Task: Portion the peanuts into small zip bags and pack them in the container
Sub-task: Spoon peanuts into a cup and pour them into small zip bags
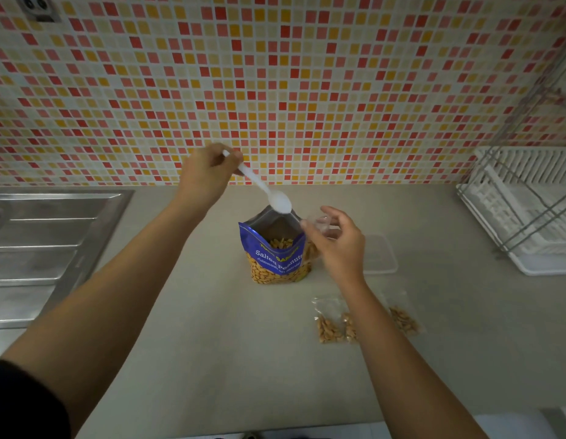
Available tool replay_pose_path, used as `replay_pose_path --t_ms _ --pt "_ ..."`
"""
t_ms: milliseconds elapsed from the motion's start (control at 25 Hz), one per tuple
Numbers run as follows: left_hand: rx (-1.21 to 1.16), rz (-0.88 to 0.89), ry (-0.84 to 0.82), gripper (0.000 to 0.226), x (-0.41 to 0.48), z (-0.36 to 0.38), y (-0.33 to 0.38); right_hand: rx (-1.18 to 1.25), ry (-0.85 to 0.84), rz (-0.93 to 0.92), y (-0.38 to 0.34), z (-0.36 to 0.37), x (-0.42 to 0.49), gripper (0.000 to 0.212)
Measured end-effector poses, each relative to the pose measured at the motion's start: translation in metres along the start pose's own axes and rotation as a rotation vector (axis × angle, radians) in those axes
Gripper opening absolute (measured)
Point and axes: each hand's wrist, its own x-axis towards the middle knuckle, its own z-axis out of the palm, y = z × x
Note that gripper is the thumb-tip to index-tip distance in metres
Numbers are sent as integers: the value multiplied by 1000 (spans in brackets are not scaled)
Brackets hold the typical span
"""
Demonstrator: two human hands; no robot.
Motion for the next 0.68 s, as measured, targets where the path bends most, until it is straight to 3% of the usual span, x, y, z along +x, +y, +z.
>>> replay_pose_path --t_ms 160,280,400,520,600,680 --pt "361 18 -285 25 -13 30 -44 25 29 36 -3 -12 1 42" --pt "604 33 -316 29 -16 41 -65 47 29 50 -7 -13 2 44" --pt "478 8 -218 39 -21 38 -65 60 15 61 -10 -13 3 45" --pt "307 95 -63 28 -32 32 -53 102 14 89 -15 -12 4 42" --pt "223 209 -94 23 -42 32 -43 162 24 114 -23 -10 8 40" --pt "169 262 -233 27 -54 36 -31 233 31 129 -32 -6 14 38"
